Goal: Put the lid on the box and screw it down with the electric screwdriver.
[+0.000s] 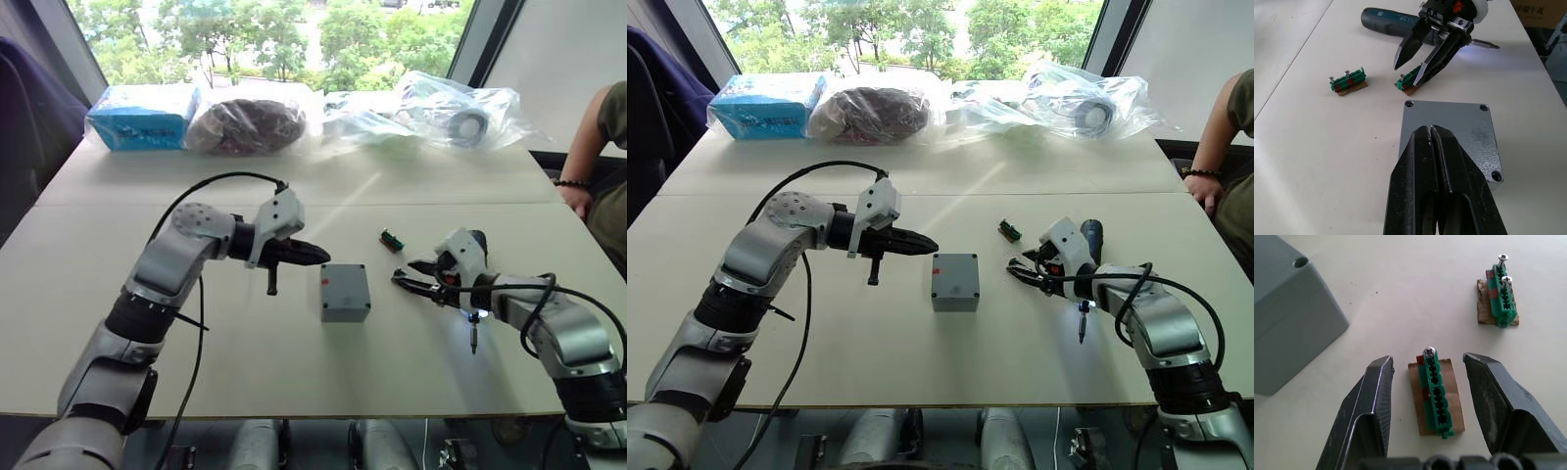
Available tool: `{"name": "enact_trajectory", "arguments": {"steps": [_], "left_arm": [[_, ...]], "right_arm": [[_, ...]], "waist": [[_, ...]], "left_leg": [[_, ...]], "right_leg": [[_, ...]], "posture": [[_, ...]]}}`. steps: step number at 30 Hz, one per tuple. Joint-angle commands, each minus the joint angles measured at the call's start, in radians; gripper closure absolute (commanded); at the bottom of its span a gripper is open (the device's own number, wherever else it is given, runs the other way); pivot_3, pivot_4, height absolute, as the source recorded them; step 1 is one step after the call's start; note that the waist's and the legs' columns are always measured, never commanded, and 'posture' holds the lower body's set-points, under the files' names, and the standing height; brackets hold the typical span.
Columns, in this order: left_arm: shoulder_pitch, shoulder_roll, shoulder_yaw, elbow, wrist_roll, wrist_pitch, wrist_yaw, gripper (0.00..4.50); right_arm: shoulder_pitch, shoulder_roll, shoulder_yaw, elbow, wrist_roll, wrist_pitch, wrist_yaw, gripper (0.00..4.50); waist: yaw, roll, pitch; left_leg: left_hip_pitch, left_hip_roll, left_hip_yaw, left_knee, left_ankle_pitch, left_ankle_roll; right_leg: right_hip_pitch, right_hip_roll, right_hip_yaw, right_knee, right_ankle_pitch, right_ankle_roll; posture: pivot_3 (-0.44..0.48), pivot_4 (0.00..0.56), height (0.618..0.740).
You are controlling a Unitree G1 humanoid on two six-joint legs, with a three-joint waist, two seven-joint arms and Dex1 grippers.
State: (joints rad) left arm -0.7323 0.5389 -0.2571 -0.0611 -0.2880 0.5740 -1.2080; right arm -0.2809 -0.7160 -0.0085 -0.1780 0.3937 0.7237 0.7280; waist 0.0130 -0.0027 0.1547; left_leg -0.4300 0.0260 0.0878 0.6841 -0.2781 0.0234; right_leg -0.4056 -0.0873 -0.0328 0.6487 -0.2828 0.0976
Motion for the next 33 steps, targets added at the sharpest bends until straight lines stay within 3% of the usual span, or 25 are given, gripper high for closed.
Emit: {"name": "enact_trajectory", "arguments": {"steps": [1,4,7,11,26,33], "left_arm": [[-0.007,0.008,0.003,-0.028,-0.005,-0.009,0.006,4.50],[-0.005,0.010,0.000,-0.028,-0.004,-0.011,0.008,4.50],[-0.005,0.012,0.000,-0.030,-0.005,-0.011,0.010,4.50],[-0.006,0.012,0.000,-0.028,-0.006,-0.012,0.012,4.50],[-0.001,0.012,0.009,-0.001,-0.014,-0.011,0.009,4.50],[-0.003,0.029,0.010,0.049,-0.001,-0.032,-0.002,4.50]], "right_arm": [[-0.024,0.008,-0.012,0.006,-0.009,-0.023,0.000,2.12],[-0.026,0.012,-0.009,0.012,-0.014,-0.028,0.001,2.12],[-0.026,0.012,-0.003,0.021,-0.028,-0.038,0.002,2.84],[-0.026,0.019,-0.002,0.025,-0.037,-0.042,0.003,4.42],[-0.049,-0.003,-0.057,-0.028,-0.002,-0.026,0.033,4.47],[-0.153,0.005,-0.062,-0.130,0.068,0.058,0.033,4.47]], "waist": [[0.000,0.000,0.000],[0.000,0.000,0.000],[-0.001,0.000,0.000],[0.000,0.000,0.000],[0.000,0.000,0.000],[-0.001,0.000,0.000]], "left_leg": [[0.000,0.000,0.000,0.000,0.000,0.000],[0.000,0.000,0.000,0.000,0.000,0.000],[0.000,0.000,0.000,0.000,0.000,0.000],[0.000,0.000,0.000,0.000,0.000,0.000],[0.000,0.000,0.000,0.000,0.000,0.000],[0.000,0.000,0.000,0.000,0.000,0.000]], "right_leg": [[0.000,0.000,0.000,0.000,0.000,0.000],[0.000,0.000,0.000,0.000,0.000,0.000],[0.000,0.000,0.000,0.000,0.000,0.000],[0.000,0.000,0.000,0.000,0.000,0.000],[0.000,0.000,0.000,0.000,0.000,0.000],[0.000,0.000,0.000,0.000,0.000,0.000]], "posture": [[0.000,0.150,0.740],[0.000,0.150,0.740],[0.000,0.150,0.740],[0.000,0.150,0.740],[0.000,0.150,0.740],[0.000,0.150,0.740]]}}
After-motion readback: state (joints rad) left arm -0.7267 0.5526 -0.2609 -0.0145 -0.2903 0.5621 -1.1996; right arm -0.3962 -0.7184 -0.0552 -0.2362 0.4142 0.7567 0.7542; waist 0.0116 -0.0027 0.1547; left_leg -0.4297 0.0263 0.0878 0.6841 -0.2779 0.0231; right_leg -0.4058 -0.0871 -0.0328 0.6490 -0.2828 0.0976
